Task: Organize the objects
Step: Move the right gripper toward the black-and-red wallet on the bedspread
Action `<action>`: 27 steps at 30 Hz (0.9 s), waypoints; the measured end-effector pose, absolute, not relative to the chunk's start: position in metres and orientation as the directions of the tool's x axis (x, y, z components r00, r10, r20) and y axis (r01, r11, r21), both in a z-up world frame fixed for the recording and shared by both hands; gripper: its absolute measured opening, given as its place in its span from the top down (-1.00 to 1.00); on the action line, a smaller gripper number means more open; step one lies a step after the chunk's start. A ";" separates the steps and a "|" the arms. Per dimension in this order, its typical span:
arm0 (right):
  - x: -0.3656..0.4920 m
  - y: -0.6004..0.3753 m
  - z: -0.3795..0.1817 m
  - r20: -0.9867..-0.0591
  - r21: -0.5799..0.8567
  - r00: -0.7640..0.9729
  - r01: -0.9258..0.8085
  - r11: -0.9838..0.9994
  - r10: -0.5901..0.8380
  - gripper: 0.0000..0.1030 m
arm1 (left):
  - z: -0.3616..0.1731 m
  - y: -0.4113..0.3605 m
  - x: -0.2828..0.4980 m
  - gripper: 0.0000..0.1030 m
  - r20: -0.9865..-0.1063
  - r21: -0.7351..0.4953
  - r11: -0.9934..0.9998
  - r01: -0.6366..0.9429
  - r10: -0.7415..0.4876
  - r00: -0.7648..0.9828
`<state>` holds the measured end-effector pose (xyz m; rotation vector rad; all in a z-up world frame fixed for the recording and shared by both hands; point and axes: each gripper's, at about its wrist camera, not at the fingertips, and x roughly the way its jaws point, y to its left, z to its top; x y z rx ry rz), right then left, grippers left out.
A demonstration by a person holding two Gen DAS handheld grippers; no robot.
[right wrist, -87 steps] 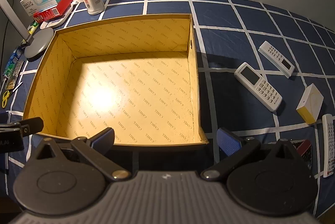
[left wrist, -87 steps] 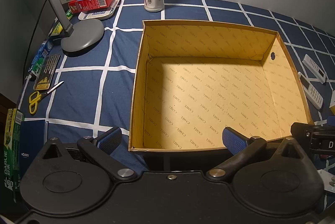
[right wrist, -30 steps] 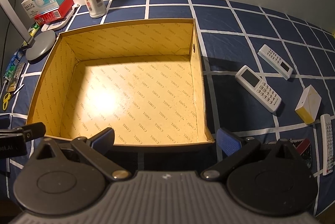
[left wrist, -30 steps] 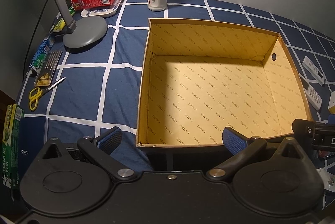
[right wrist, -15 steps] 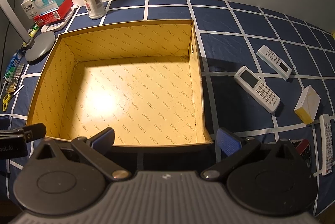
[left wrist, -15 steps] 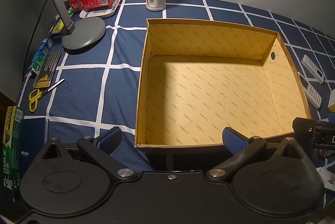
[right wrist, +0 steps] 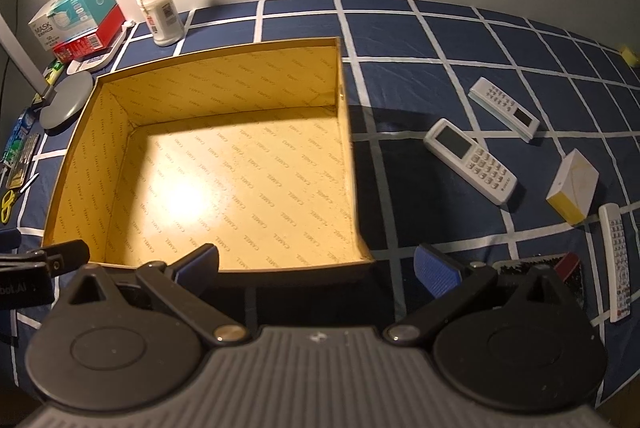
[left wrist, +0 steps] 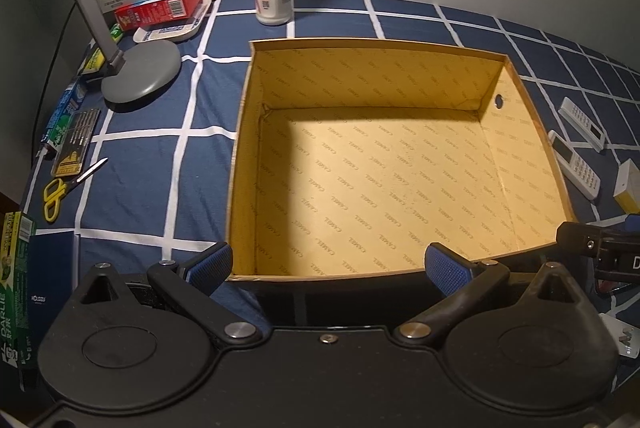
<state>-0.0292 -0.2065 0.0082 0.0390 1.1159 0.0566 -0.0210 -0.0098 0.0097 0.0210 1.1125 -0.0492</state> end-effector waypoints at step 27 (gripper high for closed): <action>-0.053 -0.355 -0.004 -0.905 0.112 0.418 0.053 0.992 0.079 -1.00 | -0.001 -0.149 -0.041 -1.00 -0.912 -0.018 0.992 0.127 -0.068 0.403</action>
